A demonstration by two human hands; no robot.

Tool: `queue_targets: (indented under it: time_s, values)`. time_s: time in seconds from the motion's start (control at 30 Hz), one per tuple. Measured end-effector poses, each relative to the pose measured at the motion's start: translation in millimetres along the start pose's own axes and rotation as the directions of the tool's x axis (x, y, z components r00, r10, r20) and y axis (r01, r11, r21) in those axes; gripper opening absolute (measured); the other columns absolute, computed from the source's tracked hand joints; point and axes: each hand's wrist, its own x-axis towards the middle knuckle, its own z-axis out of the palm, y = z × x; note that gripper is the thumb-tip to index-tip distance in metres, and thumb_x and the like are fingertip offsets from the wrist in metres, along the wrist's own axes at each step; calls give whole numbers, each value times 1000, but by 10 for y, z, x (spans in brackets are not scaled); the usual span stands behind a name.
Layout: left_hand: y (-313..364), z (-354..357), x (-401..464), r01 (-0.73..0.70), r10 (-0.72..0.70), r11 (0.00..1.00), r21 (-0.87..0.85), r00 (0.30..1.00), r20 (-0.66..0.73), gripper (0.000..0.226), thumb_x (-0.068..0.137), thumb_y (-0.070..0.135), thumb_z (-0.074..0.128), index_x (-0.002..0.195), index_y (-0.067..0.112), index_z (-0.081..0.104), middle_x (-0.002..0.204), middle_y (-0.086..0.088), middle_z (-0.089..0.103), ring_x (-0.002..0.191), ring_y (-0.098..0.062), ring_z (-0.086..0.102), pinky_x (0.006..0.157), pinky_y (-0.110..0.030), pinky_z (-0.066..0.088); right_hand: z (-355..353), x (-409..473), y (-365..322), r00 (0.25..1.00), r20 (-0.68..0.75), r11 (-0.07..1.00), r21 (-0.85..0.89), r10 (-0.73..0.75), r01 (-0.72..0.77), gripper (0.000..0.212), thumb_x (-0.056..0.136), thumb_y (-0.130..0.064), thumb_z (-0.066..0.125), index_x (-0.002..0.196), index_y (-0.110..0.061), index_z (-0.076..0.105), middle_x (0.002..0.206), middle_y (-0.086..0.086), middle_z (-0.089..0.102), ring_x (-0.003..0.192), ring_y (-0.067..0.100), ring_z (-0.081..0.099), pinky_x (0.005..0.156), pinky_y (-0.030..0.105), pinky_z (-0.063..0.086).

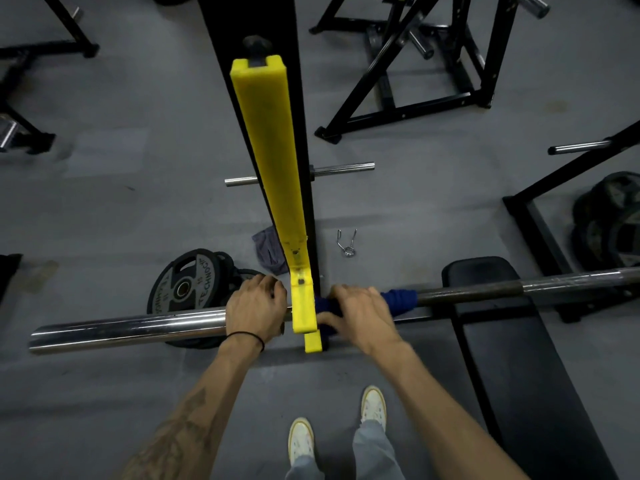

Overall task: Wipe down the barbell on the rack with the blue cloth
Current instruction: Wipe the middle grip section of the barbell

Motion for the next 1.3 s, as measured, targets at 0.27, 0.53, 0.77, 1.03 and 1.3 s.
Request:
queue_targets:
  time_s: [0.27, 0.53, 0.77, 1.03, 1.3]
  values:
    - [38, -21, 7, -12, 12, 1000, 20, 1000, 9, 25, 95, 28, 50, 77, 13, 57, 81, -9, 62, 76, -31, 58, 62, -37, 41, -59, -27, -7, 1000, -1, 995, -95, -22, 22, 50, 92, -66, 56, 118, -22, 56, 118, 3, 67, 110, 28, 61, 94, 40, 37]
    - [70, -89, -18, -2, -2, 997, 72, 999, 53, 15, 93, 27, 60, 85, 16, 58, 89, -8, 62, 86, -30, 59, 63, -34, 32, -128, -18, 84, 990, 63, 988, 104, -125, 118, 46, 98, -54, 57, 132, -23, 59, 128, 3, 68, 119, 29, 59, 96, 37, 36]
    - [105, -90, 8, 15, -17, 998, 64, 999, 37, 20, 97, 29, 53, 85, 15, 59, 92, -9, 63, 89, -32, 59, 66, -36, 36, -98, -38, 50, 1000, -14, 994, -105, -9, 8, 76, 88, -80, 16, 116, -25, 60, 116, 2, 70, 109, 27, 62, 90, 40, 37]
    - [61, -113, 15, 43, -43, 999, 4, 998, 55, 24, 102, 34, 44, 96, 18, 61, 100, -5, 62, 95, -24, 57, 68, -33, 30, -93, 46, 166, 989, 135, 998, -38, -54, 60, 56, 97, -69, 43, 121, -22, 60, 123, 4, 68, 116, 28, 61, 97, 39, 38]
    - [114, -101, -4, 33, -35, 998, 47, 998, 42, 16, 96, 31, 56, 94, 17, 64, 98, -4, 64, 91, -24, 58, 66, -31, 30, -30, 85, -215, 994, 79, 991, -101, -82, 90, 55, 97, -61, 49, 128, -16, 58, 127, 7, 64, 119, 28, 58, 96, 38, 38]
